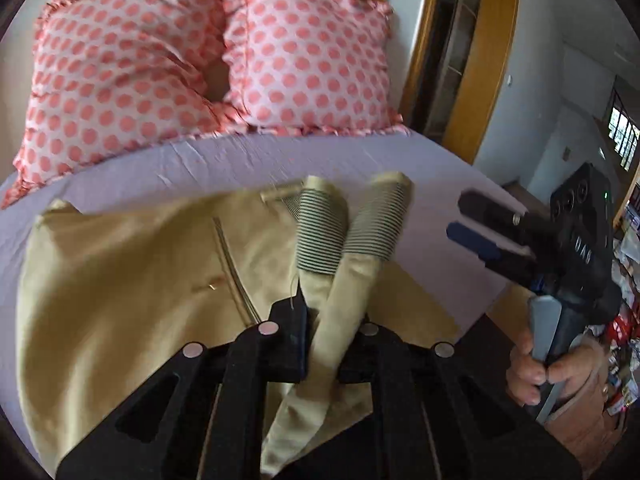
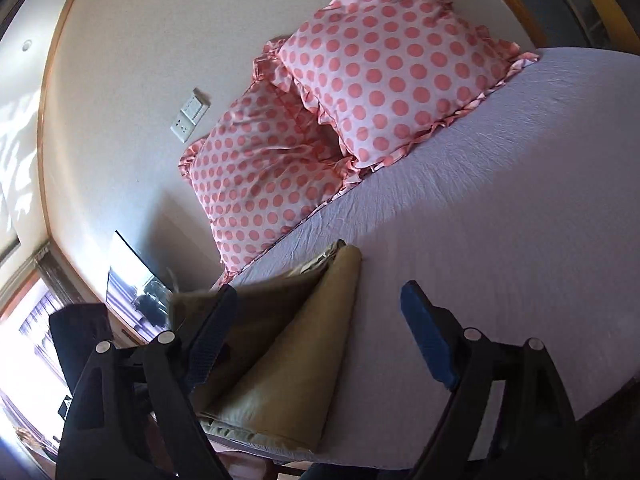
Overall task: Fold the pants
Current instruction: 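Fold the cuffs toward the waistband with the left gripper while the right gripper holds the pants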
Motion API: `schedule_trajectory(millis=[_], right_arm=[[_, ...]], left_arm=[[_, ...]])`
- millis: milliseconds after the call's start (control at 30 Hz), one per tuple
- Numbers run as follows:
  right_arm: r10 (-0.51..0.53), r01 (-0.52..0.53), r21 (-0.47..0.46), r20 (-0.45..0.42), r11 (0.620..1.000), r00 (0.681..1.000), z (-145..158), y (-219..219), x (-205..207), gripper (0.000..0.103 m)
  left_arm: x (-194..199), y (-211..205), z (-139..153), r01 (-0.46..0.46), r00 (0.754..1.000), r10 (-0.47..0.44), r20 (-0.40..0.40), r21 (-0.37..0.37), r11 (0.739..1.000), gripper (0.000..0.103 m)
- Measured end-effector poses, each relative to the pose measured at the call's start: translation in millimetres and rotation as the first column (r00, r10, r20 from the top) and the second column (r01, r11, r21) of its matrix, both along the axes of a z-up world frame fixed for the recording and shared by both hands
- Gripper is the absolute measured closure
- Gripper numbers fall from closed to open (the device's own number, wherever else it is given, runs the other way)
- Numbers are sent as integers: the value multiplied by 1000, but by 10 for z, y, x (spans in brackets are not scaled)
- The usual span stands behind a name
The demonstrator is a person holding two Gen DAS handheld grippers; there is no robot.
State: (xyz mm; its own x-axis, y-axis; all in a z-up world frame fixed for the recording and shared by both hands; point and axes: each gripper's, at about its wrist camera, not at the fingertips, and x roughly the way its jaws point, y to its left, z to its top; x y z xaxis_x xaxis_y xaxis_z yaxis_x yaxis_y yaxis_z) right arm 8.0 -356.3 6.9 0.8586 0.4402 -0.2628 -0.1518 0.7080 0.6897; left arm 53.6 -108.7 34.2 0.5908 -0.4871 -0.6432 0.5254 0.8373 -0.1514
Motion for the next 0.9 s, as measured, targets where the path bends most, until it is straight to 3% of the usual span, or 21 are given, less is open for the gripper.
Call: schedule_trajectory(millis=[67, 167, 267, 367, 433, 500, 533, 567, 600, 667, 733, 767, 833, 900], right_arm=[[3, -3, 16, -5, 1000, 1000, 2, -81, 10, 17], [29, -29, 35, -10, 999, 1000, 6, -106, 63, 17], [53, -51, 76, -22, 996, 998, -23, -83, 181, 17], [93, -87, 114, -47, 990, 995, -80, -5, 296, 17], [129, -119, 123, -79, 985, 988, -102, 54, 374, 17], [164, -153, 99, -111, 983, 980, -95, 123, 454, 17], [178, -169, 75, -138, 983, 974, -91, 169, 510, 17], [193, -186, 56, -163, 981, 968, -94, 214, 565, 17], [210, -207, 40, -187, 978, 960, -102, 260, 625, 18], [227, -234, -8, -219, 972, 949, -96, 352, 731, 19], [226, -247, -57, -253, 967, 941, -101, 424, 826, 26], [227, -256, -77, -267, 964, 937, -105, 460, 868, 28], [235, -276, -111, -288, 955, 928, -116, 524, 939, 41], [250, -300, -139, -296, 944, 922, -136, 576, 980, 49]], left_arm=[[-52, -63, -63, -28, 999, 27, 44, 30, 999, 94], [-144, -7, 123, -66, 990, 66, 124, -5, 998, 95], [-254, -100, 218, -49, 980, 48, 192, 3, 999, 95], [-246, -349, -9, -10, 986, -9, 166, 109, 994, 94], [-249, -371, -174, 11, 992, -28, 120, 134, 991, 90], [-313, -314, -149, 11, 991, -27, 128, 119, 993, 84], [-335, -270, -102, 30, 992, -41, 117, 100, 995, 65], [-377, -201, -45, 67, 992, -71, 99, 51, 996, 36], [-443, -120, 14, 107, 990, -106, 95, 0, 994, 30], [-603, 37, 118, 179, 980, -173, 100, -58, 982, 30], [-679, 253, 205, 194, 979, -186, 81, -114, 974, 30], [-648, 421, 250, 168, 985, -159, 66, -149, 974, 30], [-461, 850, 330, 30, 1000, -28, 12, -202, 979, 29], [-170, 1394, 343, -178, 984, 170, -54, -239, 955, 29]])
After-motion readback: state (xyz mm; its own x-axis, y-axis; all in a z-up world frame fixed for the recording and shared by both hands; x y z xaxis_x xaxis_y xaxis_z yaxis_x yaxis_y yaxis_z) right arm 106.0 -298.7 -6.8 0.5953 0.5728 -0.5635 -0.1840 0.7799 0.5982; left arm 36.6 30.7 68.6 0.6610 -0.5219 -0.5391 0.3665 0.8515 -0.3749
